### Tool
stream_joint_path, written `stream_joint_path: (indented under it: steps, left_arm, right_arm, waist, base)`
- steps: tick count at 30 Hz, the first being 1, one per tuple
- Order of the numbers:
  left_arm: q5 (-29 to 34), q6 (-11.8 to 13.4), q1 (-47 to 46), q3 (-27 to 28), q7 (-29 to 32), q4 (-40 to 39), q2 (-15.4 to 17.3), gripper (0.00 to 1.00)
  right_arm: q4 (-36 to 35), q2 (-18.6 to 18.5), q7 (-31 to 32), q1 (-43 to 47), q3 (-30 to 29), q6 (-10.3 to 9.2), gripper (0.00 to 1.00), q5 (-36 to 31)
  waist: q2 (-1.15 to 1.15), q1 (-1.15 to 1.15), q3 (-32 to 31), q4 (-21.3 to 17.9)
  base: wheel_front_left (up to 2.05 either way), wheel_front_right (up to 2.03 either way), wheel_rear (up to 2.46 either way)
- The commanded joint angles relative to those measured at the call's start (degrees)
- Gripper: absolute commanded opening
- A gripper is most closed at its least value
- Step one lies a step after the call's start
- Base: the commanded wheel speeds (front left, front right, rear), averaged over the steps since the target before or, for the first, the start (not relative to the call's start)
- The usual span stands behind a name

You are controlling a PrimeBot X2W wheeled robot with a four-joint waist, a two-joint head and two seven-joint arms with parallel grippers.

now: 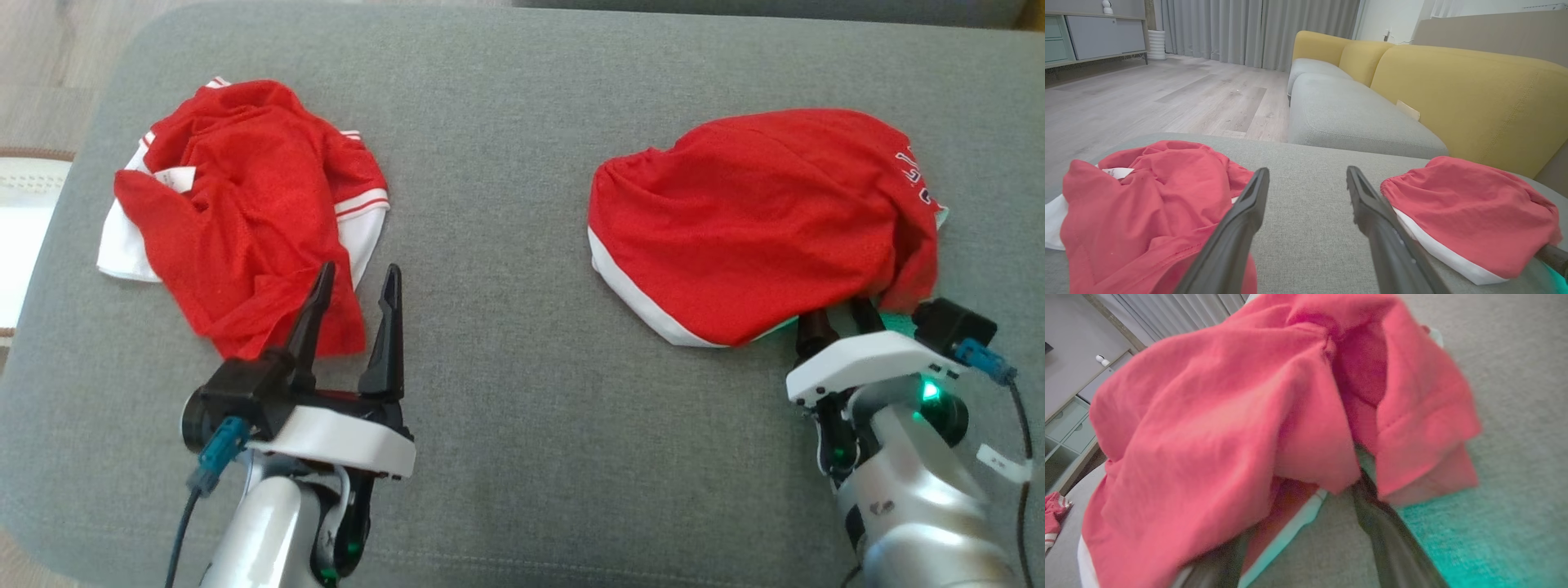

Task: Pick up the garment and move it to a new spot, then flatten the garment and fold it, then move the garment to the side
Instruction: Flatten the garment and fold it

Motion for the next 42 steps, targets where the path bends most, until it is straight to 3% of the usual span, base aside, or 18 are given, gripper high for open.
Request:
stream_joint_path:
  steps: [1,4,5,6,7,14,22,34,35,36,37,42]
  left_arm:
    - [-0.09,0.29,-2.30,1.61,-0.29,-1.81,0.11,1.00]
    - [-0.10,0.41,-2.37,1.70,-0.29,-1.86,0.11,1.00]
    - [-0.10,0.48,-2.35,1.76,-0.29,-1.86,0.11,1.00]
    - [-0.11,0.57,-2.31,1.86,-0.29,-1.84,0.11,1.00]
    - [-0.10,0.67,-2.24,1.98,-0.29,-1.83,0.11,1.00]
    - [-0.13,0.64,-1.72,2.32,-0.29,-1.40,0.11,1.00]
    - [-0.32,0.51,-0.10,2.11,-0.29,-0.88,0.11,1.00]
    - [-0.75,0.73,2.12,1.39,-0.29,-0.78,0.10,1.00]
    - [-0.80,0.72,2.17,1.23,-0.29,-0.80,0.10,1.00]
    - [-0.85,0.73,2.20,1.09,-0.29,-0.80,0.10,1.00]
    - [-0.89,0.76,2.23,0.99,-0.29,-0.78,0.10,1.00]
    - [-1.14,0.87,2.50,0.54,-0.29,-0.69,0.10,1.00]
  right_arm:
    - [0.36,0.73,-0.02,-0.76,1.55,-0.04,1.00,0.40]
    - [1.95,0.73,-0.03,-1.66,1.99,-0.04,0.99,0.04]
    - [2.45,0.73,-0.03,-1.84,2.09,-0.04,0.64,-0.10]
    - [3.00,0.73,-0.03,-1.96,2.05,-0.04,0.05,-0.41]
    - [3.39,0.73,-0.03,-2.08,1.94,-0.04,0.00,-1.00]
    - [3.28,0.73,-0.03,-0.86,-0.52,-0.04,0.00,-2.70]
    - [-0.05,0.73,-0.04,5.53,-11.21,-0.04,0.00,-9.39]
    - [-3.48,0.73,-0.04,11.12,-23.86,-0.04,0.00,-17.18]
    - [-3.92,0.73,-0.04,11.11,-24.77,-0.04,0.17,-17.73]
    - [-4.58,0.73,-0.04,11.02,-25.42,-0.04,0.94,-18.14]
    - [-5.32,0.73,-0.04,10.81,-25.36,-0.04,1.00,-18.34]
    - [-13.31,0.73,-0.04,11.73,-17.58,-0.04,1.00,-15.62]
  waist:
    - [0.00,0.00,0.10,0.11]
    - [0.00,0.00,0.20,0.10]
    - [0.00,0.00,0.19,0.01]
    - [0.00,0.00,0.16,-0.15]
    - [0.00,0.00,0.08,-0.42]
    - [0.00,0.00,-1.55,-3.43]
    - [0.00,0.00,-5.39,-8.13]
    - [0.00,0.00,-8.62,-11.64]
    - [0.00,0.00,-8.68,-11.75]
    - [0.00,0.00,-8.73,-11.85]
    - [0.00,0.00,-8.77,-11.92]
    - [0.00,0.00,-9.23,-12.00]
  base:
    - [0.00,0.00,0.00]
    - [0.00,0.00,0.00]
    - [0.00,0.00,0.00]
    - [0.00,0.00,0.00]
    - [0.00,0.00,0.00]
    - [0.00,0.00,0.00]
    - [0.00,0.00,0.00]
    - [0.00,0.00,0.00]
    - [0.00,0.00,0.00]
    - [0.00,0.00,0.00]
    - [0.00,0.00,0.00]
    - [0.00,0.00,0.00]
